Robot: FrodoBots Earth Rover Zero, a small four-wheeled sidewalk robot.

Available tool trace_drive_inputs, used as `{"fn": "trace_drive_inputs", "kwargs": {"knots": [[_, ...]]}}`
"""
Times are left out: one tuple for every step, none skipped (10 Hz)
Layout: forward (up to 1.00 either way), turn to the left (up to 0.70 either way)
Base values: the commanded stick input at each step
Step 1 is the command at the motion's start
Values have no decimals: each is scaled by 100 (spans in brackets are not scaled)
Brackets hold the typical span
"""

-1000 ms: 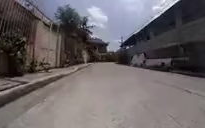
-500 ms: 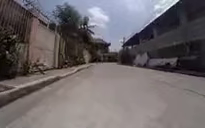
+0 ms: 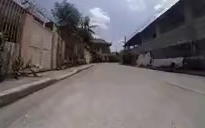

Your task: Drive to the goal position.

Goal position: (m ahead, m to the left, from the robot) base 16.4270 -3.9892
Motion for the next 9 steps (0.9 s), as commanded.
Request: {"fn": "trace_drive_inputs", "kwargs": {"knots": [[90,0],[90,0],[91,0],[93,0],[95,0],[95,0],[95,0],[95,0],[96,0]]}}
